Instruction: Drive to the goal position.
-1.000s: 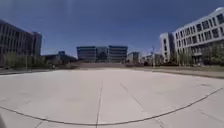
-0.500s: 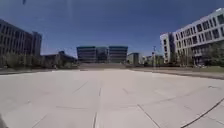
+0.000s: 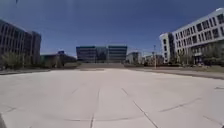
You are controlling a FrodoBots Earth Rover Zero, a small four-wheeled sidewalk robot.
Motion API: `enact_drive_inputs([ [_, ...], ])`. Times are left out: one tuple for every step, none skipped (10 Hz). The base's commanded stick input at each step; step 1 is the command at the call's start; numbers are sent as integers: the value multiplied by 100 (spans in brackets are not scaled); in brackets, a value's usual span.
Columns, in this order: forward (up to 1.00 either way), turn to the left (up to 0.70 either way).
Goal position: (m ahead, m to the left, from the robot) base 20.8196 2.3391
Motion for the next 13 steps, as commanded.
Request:
enact_drive_inputs([
  [70,0],
  [70,0],
  [70,0],
  [70,0],
  [70,0],
  [70,0],
  [70,0],
  [70,0],
  [70,0],
  [70,0],
  [70,0],
  [70,0],
  [70,0],
])
